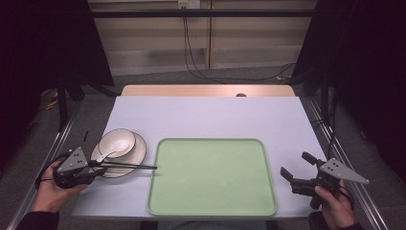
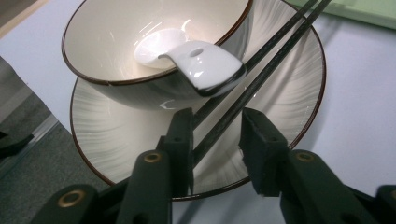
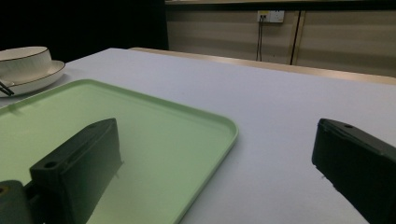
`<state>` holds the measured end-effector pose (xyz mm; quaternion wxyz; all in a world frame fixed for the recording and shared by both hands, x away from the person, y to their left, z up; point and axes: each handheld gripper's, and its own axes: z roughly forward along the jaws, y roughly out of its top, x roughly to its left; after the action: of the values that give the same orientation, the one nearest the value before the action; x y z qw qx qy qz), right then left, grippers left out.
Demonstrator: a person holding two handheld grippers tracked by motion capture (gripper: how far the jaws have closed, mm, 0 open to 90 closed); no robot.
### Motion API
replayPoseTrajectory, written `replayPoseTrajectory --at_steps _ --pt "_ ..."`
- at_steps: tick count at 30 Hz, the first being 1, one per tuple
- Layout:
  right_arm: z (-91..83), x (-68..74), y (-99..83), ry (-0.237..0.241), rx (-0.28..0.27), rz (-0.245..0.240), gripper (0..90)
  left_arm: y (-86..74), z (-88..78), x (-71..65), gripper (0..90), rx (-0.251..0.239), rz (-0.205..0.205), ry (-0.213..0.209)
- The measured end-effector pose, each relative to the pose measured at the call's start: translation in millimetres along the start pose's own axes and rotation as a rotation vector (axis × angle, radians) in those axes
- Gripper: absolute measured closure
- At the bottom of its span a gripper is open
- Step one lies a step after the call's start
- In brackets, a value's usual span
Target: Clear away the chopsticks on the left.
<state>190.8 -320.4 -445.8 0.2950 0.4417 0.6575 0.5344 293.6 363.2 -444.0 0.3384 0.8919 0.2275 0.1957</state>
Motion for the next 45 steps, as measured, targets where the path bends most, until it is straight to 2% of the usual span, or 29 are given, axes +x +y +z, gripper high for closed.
replayPoseTrajectory --at_steps 1,6,10,12,15,16,20,21,23,26,27,28,33,37,39,40,45 --pt "0.1 0.2 -0.1 0.0 0.0 0.003 0.6 2.0 -0.2 0.0 65.7 0.02 0.022 -0.018" --pt "0.2 0.3 -0.2 0.001 0.001 0.005 0.6 4.8 1.4 -1.7 68.1 0.031 0.038 -0.033" --pt "0.6 0.8 -0.1 -0.001 -0.002 0.011 0.6 5.8 2.0 -1.6 72.2 0.033 0.031 -0.039" --pt "0.8 0.4 -0.2 -0.004 0.002 -0.003 0.6 7.2 2.6 -3.9 72.4 0.039 0.027 -0.044" --pt "0.6 0.6 -0.1 0.001 -0.001 0.014 0.6 10.9 4.8 -9.2 72.8 0.049 0.055 -0.059" --pt "1.0 0.4 -0.1 -0.004 -0.006 0.013 0.6 11.4 5.6 -10.5 72.8 0.052 0.056 -0.053" --pt "1.0 0.3 -0.2 -0.002 -0.003 0.016 0.5 14.6 7.7 -12.3 73.0 0.054 0.071 -0.075" --pt "0.9 0.3 -0.2 -0.002 -0.003 0.016 0.6 15.7 7.5 -11.6 73.6 0.06 0.085 -0.083" --pt "0.8 0.1 -0.2 -0.001 -0.002 0.017 0.6 16.7 7.7 -12.6 74.5 0.07 0.086 -0.078" --pt "0.7 -0.1 -0.3 0.0 -0.001 0.019 0.6 20.2 8.6 -12.2 78.5 0.088 0.129 -0.113" --pt "0.8 -0.1 -0.4 -0.001 -0.003 0.021 0.6 20.9 8.9 -12.8 79.8 0.086 0.125 -0.124" --pt "0.9 0.0 -0.4 0.003 -0.003 0.026 0.6 21.9 8.5 -12.1 80.8 0.095 0.141 -0.128" --pt "0.8 -0.3 -0.5 0.0 -0.002 0.021 0.6 23.0 8.0 -12.8 84.6 0.09 0.146 -0.149" --pt "0.7 -0.7 -0.5 0.0 -0.003 0.019 0.6 22.1 7.5 -12.1 85.8 0.083 0.13 -0.154" --pt "0.6 -0.7 -0.5 -0.001 -0.002 0.019 0.5 21.5 7.0 -11.9 85.8 0.085 0.109 -0.147" --pt "0.6 -0.7 -0.5 -0.001 -0.002 0.02 0.5 20.9 7.4 -11.8 85.8 0.074 0.096 -0.159" --pt "0.8 -0.9 -0.5 -0.001 -0.001 0.021 0.5 22.3 4.0 -12.6 86.0 0.075 0.081 -0.163"
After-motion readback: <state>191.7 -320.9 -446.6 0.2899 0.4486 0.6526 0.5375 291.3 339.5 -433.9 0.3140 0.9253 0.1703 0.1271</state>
